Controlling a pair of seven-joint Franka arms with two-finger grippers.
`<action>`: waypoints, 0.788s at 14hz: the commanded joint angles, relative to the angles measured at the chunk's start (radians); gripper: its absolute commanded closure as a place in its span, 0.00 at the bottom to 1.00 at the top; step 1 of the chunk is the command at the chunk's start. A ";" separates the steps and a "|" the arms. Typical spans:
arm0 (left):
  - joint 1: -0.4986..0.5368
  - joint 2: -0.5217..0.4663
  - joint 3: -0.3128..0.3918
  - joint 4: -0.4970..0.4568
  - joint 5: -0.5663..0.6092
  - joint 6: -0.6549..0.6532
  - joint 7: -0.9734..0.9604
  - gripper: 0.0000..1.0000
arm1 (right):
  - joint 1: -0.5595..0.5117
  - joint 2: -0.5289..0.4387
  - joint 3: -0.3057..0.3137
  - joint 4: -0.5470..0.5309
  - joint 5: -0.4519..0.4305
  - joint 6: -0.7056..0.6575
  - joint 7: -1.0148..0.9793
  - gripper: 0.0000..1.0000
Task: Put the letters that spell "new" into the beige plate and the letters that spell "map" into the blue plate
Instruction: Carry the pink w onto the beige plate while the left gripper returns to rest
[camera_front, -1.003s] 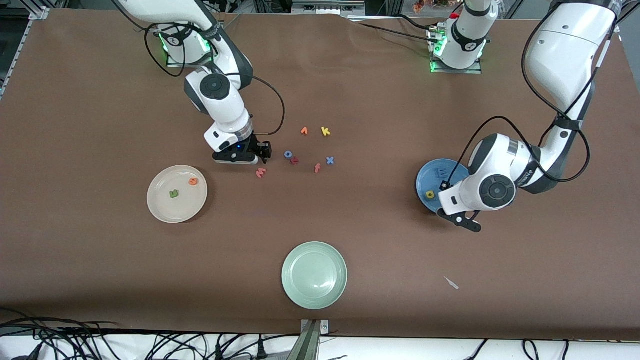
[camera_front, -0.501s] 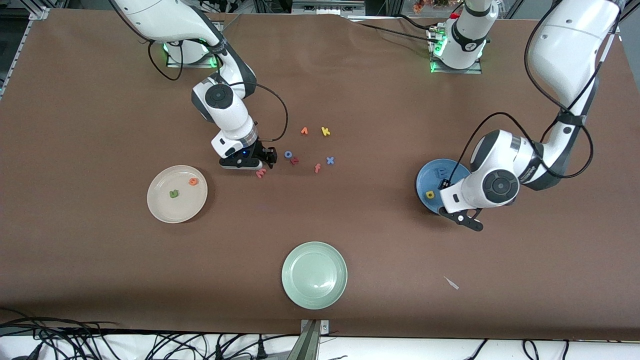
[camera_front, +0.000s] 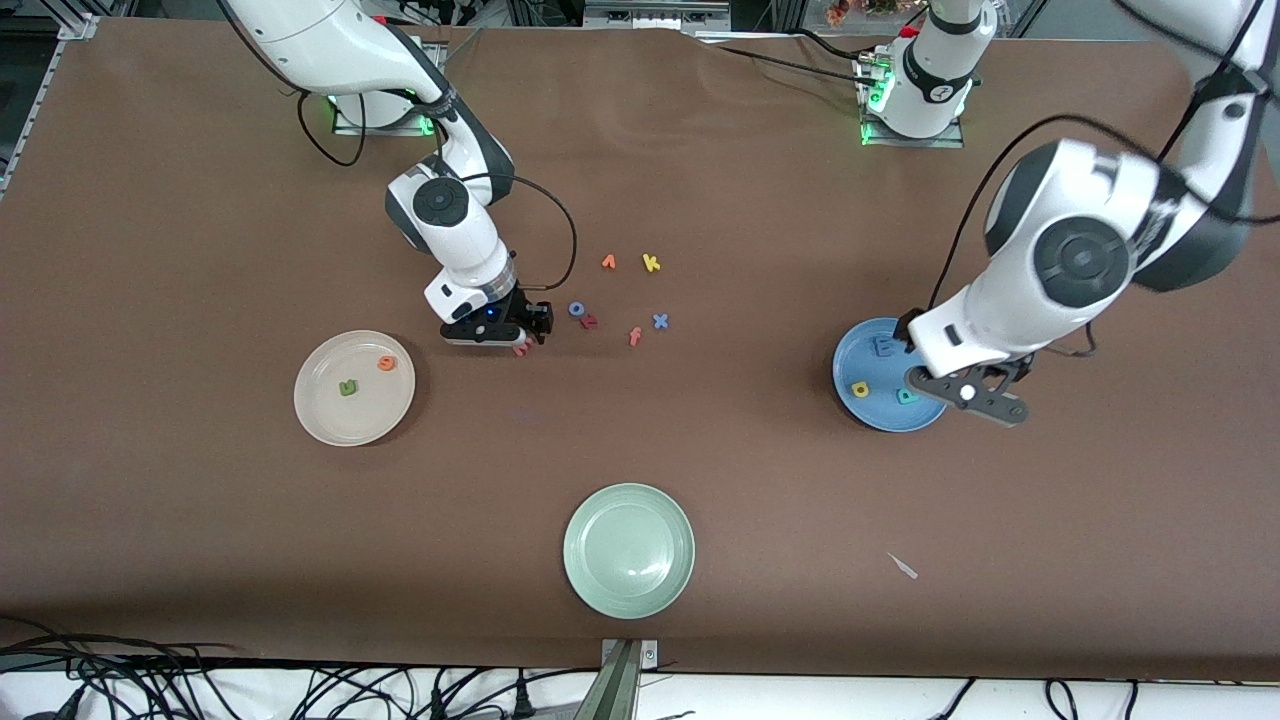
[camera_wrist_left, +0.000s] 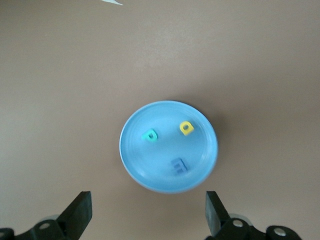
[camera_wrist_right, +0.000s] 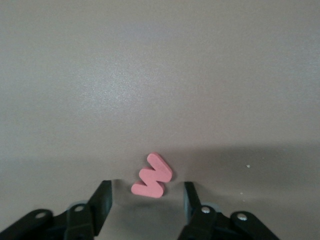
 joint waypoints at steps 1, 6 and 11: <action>0.001 0.009 0.004 0.105 -0.031 -0.101 -0.005 0.00 | 0.018 0.018 -0.017 0.018 -0.022 0.014 0.020 0.48; -0.055 -0.129 0.232 0.125 -0.213 -0.098 -0.003 0.00 | 0.018 0.020 -0.022 0.018 -0.025 0.014 0.017 0.89; -0.272 -0.262 0.482 0.049 -0.215 -0.100 -0.003 0.00 | 0.015 -0.011 -0.052 0.019 -0.046 -0.009 -0.017 0.92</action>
